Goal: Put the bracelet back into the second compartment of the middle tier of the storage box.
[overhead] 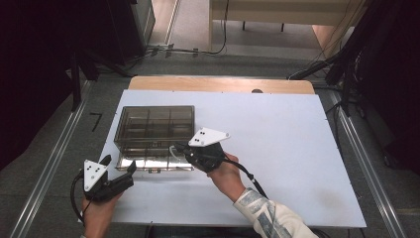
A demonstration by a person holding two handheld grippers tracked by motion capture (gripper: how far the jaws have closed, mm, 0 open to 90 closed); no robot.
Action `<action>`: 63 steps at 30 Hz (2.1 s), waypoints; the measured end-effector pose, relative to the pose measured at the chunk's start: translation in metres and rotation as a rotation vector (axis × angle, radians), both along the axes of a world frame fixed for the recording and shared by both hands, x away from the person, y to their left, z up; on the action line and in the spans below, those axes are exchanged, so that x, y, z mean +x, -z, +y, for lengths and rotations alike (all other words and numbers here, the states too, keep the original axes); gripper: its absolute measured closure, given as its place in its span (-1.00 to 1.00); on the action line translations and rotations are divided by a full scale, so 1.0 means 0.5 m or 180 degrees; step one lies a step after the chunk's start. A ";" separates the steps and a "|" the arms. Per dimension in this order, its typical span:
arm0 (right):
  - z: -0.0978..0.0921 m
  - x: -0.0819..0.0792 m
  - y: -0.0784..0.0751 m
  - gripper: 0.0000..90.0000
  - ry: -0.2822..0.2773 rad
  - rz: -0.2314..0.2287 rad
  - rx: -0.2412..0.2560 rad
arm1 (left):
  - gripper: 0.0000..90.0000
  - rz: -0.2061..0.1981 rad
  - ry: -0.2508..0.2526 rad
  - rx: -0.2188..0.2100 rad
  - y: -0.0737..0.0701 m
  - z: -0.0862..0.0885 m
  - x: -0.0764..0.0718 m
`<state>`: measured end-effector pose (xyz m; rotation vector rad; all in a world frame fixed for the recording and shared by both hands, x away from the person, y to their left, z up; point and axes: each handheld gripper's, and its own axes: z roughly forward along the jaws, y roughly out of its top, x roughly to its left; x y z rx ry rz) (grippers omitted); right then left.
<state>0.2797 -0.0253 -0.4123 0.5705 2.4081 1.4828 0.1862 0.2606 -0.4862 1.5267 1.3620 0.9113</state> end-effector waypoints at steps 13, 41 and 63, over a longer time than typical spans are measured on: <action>0.034 0.006 0.009 0.87 -0.0036 0.0013 0.0027 | -0.61 -0.0005 0.0027 -0.0007 0.000 -0.003 0.001; 0.085 0.012 0.023 0.87 -0.0106 0.0043 -0.0005 | -0.61 -0.0005 0.0057 -0.0007 0.002 -0.007 0.004; 0.121 0.011 0.038 0.87 -0.0225 0.0063 -0.0054 | -0.61 0.0011 0.0065 -0.0013 0.003 -0.007 0.005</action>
